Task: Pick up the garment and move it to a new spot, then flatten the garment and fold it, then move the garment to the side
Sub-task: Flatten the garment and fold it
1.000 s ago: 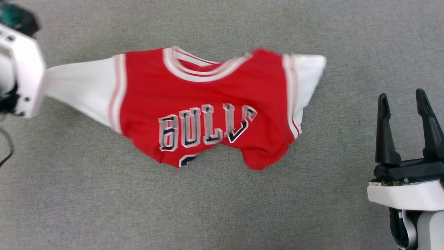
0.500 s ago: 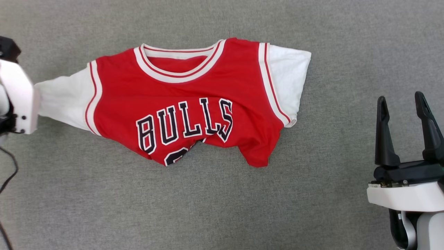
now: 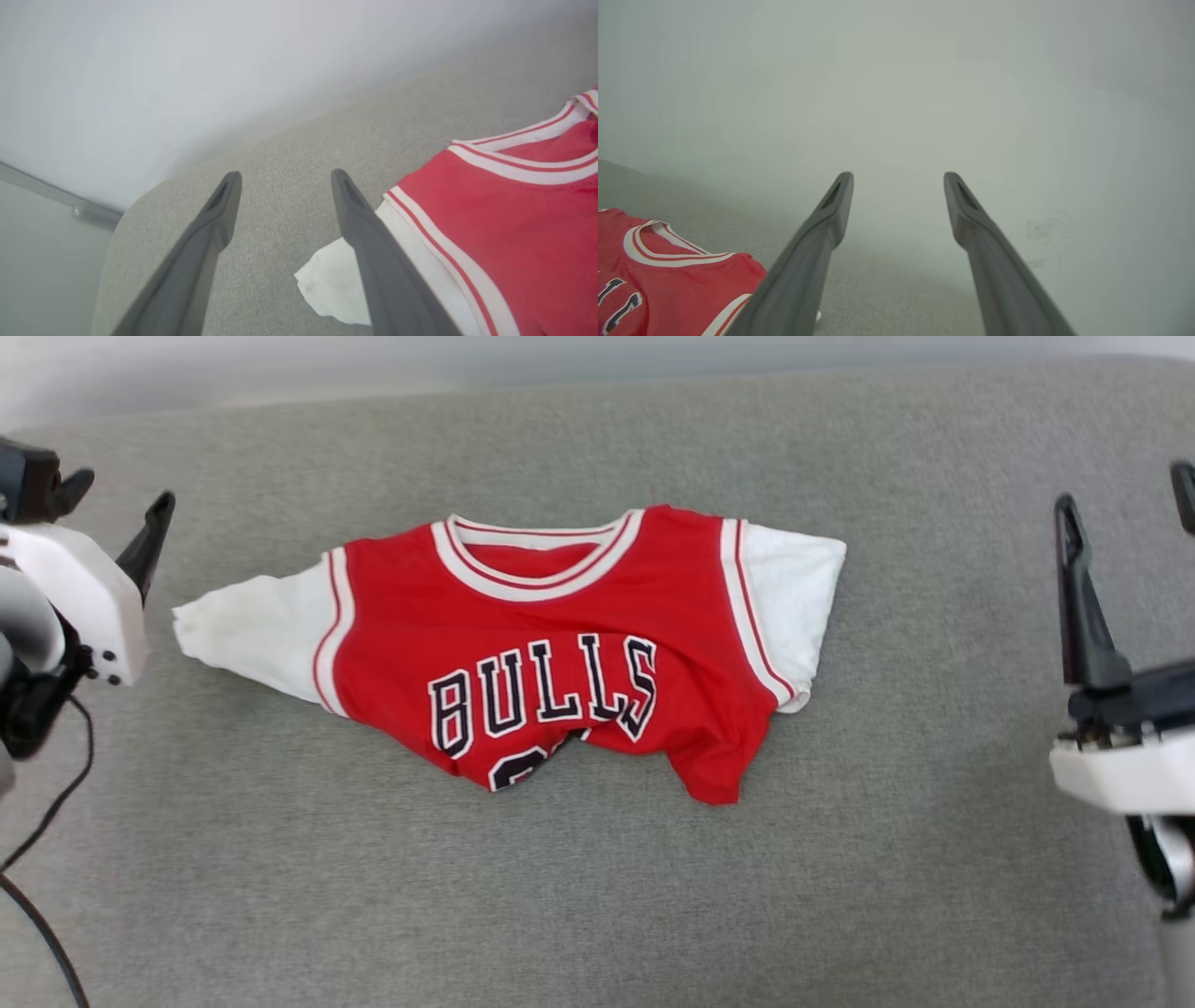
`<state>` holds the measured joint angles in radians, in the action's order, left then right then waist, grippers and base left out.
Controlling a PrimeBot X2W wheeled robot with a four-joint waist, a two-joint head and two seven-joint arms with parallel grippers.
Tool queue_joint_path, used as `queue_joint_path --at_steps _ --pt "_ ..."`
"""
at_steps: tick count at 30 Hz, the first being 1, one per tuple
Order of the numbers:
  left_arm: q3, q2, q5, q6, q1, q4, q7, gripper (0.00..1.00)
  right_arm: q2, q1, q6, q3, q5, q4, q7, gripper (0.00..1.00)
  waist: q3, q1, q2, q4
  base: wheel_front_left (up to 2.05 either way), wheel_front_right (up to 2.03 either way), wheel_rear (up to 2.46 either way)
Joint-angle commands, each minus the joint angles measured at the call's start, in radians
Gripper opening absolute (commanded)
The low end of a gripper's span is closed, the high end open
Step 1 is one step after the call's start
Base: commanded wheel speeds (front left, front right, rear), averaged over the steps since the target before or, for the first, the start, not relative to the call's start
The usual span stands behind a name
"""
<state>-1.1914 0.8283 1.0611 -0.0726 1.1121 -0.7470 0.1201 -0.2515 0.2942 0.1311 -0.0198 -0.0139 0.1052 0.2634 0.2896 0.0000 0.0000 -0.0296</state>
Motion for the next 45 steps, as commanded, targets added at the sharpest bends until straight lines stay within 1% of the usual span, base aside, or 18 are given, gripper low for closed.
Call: queue_joint_path --at_steps 1,3,6,8,10,12,15,18,20,22,25,28,30,35,36,39,43,45 --pt "0.014 -0.001 -0.002 0.031 -0.036 0.024 0.061 1.0 -0.038 0.043 -0.001 0.027 -0.004 -0.031 0.002 1.0 -0.023 0.0 0.0 0.019 0.0 0.0 0.0" --pt "0.034 0.007 -0.003 0.065 -0.067 0.071 0.111 1.0 -0.088 0.102 -0.001 0.068 -0.02 -0.071 -0.027 1.0 -0.03 0.0 0.0 0.027 0.0 0.0 0.0" --pt "0.089 0.036 -0.027 0.157 -0.124 0.169 0.142 1.0 -0.163 0.188 -0.001 0.148 -0.068 -0.127 -0.127 1.0 -0.036 0.0 0.0 0.039 0.0 0.0 0.0" --pt "0.179 0.044 -0.062 0.228 -0.164 0.277 0.146 1.0 -0.21 0.244 -0.001 0.203 -0.124 -0.155 -0.216 1.0 -0.034 0.0 0.0 0.051 0.0 0.0 0.0" --pt "0.278 0.052 -0.117 0.302 -0.251 0.38 0.146 1.0 -0.261 0.302 -0.001 0.259 -0.193 -0.182 -0.318 1.0 -0.03 0.0 0.0 0.063 0.0 0.0 0.0" --pt "0.386 0.047 -0.177 0.376 -0.34 0.485 0.145 1.0 -0.303 0.348 -0.001 0.324 -0.277 -0.207 -0.439 1.0 -0.024 0.0 0.0 0.074 0.0 0.0 0.0" --pt "0.539 0.015 -0.27 0.458 -0.479 0.612 0.145 1.0 -0.367 0.421 -0.001 0.4 -0.4 -0.222 -0.616 1.0 -0.013 0.0 0.0 0.09 0.0 0.0 0.0" --pt "0.671 -0.034 -0.361 0.503 -0.609 0.696 0.145 1.0 -0.414 0.486 -0.001 0.469 -0.515 -0.244 -0.781 1.0 0.005 0.0 0.0 0.103 0.0 0.0 0.0" --pt "0.755 -0.078 -0.415 0.519 -0.688 0.745 0.145 1.0 -0.441 0.53 -0.001 0.512 -0.586 -0.263 -0.887 1.0 0.018 0.0 0.0 0.112 0.0 0.0 0.0" --pt "0.828 -0.128 -0.46 0.525 -0.759 0.783 0.145 1.0 -0.46 0.569 -0.001 0.545 -0.647 -0.281 -0.979 1.0 0.033 0.0 0.0 0.123 0.0 0.0 0.0" --pt "0.927 -0.209 -0.517 0.51 -0.843 0.82 0.145 1.0 -0.47 0.618 -0.001 0.579 -0.723 -0.317 -1.1 1.0 0.06 0.0 0.0 0.14 0.0 0.0 0.0" --pt "0.997 -0.291 -0.566 0.476 -0.903 0.836 0.145 1.0 -0.454 0.658 -0.001 0.583 -0.771 -0.367 -1.203 1.0 0.088 0.0 0.0 0.159 0.0 0.0 0.0" --pt "1.03 -0.344 -0.597 0.452 -0.925 0.841 0.145 1.0 -0.444 0.685 -0.001 0.576 -0.788 -0.399 -1.249 1.0 0.11 0.0 0.0 0.172 0.0 0.0 0.0" --pt "1.076 -0.46 -0.674 0.37 -0.937 0.83 0.145 1.0 -0.405 0.724 -0.001 0.568 -0.787 -0.471 -1.302 1.0 0.157 0.0 0.0 0.205 0.0 0.0 0.0" --pt "1.084 -0.485 -0.687 0.35 -0.929 0.831 0.145 1.0 -0.398 0.728 -0.001 0.574 -0.78 -0.484 -1.313 1.0 0.165 0.0 0.0 0.211 0.0 0.0 0.0" --pt "1.117 -0.54 -0.732 0.307 -0.919 0.824 0.145 1.0 -0.385 0.713 -0.001 0.607 -0.765 -0.511 -1.331 1.0 0.182 0.0 0.0 0.224 0.0 0.0 0.0" --pt "1.153 -0.6 -0.787 0.257 -0.927 0.8 0.145 1.0 -0.361 0.652 0.0 0.657 -0.758 -0.553 -1.325 1.0 0.189 0.0 0.0 0.23 0.0 0.0 0.0" --pt "1.175 -0.62 -0.807 0.235 -0.926 0.791 0.145 1.0 -0.344 0.626 0.0 0.671 -0.773 -0.562 -1.309 1.0 0.188 0.0 0.0 0.23 0.0 0.0 0.0"
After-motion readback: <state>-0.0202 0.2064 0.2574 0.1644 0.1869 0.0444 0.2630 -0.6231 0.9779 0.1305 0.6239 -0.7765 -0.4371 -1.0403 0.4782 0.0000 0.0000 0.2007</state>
